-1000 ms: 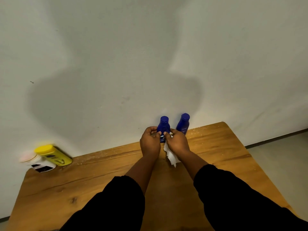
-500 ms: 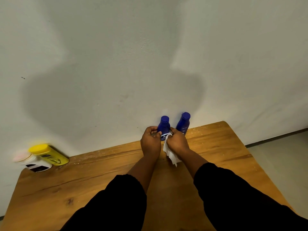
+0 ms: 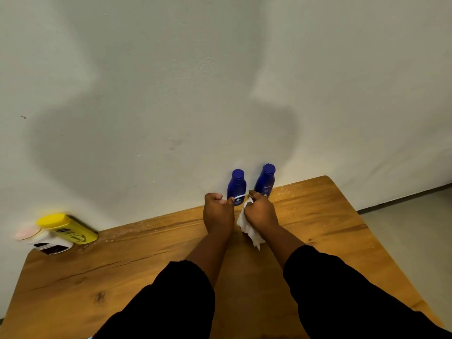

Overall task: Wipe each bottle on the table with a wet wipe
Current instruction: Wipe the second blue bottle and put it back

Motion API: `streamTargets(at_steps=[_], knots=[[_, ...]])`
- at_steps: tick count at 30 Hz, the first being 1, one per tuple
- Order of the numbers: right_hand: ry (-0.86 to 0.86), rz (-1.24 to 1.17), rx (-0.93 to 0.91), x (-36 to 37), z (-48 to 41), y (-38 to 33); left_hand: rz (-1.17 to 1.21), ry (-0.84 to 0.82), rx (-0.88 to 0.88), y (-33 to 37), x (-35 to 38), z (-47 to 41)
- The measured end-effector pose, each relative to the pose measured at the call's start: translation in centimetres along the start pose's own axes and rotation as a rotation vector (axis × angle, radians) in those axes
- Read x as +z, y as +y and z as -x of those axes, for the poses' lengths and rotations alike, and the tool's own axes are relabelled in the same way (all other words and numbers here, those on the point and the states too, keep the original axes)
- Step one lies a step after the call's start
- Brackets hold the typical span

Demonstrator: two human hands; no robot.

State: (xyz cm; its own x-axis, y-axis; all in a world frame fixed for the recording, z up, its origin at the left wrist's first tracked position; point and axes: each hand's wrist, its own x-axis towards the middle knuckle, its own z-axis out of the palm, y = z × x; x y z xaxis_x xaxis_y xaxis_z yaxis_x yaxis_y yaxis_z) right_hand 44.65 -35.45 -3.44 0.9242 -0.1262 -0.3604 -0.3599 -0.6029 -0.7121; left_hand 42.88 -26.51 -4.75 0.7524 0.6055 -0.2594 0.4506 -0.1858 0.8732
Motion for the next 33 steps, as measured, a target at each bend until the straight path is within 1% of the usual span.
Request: streamTargets(at_steps=[2, 4, 7, 9, 10, 15, 19, 21, 25, 31, 33], knots=[[0.110, 0.043, 0.071, -0.2, 0.5, 0.8, -0.116, -0.013, -0.083, -0.5, 0.2, 1.5], [0.223, 0.123, 0.100, -0.6, 1.2, 1.9, -0.169, -0.136, -0.099, -1.0, 1.0, 3.3], [0.359, 0.083, 0.099, -2.0, 1.5, 3.5, -0.154, -0.283, -0.002, -0.2, 2.6, 5.8], [0.436, 0.036, 0.062, -3.4, 0.8, 4.0, -0.138, -0.320, 0.066, 1.3, 3.7, 6.3], [0.438, 0.009, 0.025, -4.2, 0.3, 4.1, -0.113, -0.331, 0.081, 2.1, 4.3, 6.5], [0.242, -0.032, -0.163, -7.0, -2.2, 3.2, 0.049, -0.313, 0.036, 4.9, 6.1, 6.1], [0.088, -0.077, -0.205, -7.9, -3.0, 2.0, 0.061, -0.295, 0.034, 6.1, 6.5, 5.1], [0.061, -0.110, -0.193, -8.2, -2.9, 2.1, 0.058, -0.278, 0.023, 6.2, 6.6, 4.9], [0.058, -0.157, -0.198, -8.6, -1.9, 3.4, 0.028, -0.258, 0.006, 5.8, 6.1, 5.5], [0.010, -0.178, -0.218, -9.5, 0.8, 5.5, -0.061, -0.282, 0.097, 4.1, 4.6, 7.7], [0.002, -0.186, -0.216, -9.7, 1.9, 5.8, -0.087, -0.250, 0.138, 3.8, 4.0, 8.8]])
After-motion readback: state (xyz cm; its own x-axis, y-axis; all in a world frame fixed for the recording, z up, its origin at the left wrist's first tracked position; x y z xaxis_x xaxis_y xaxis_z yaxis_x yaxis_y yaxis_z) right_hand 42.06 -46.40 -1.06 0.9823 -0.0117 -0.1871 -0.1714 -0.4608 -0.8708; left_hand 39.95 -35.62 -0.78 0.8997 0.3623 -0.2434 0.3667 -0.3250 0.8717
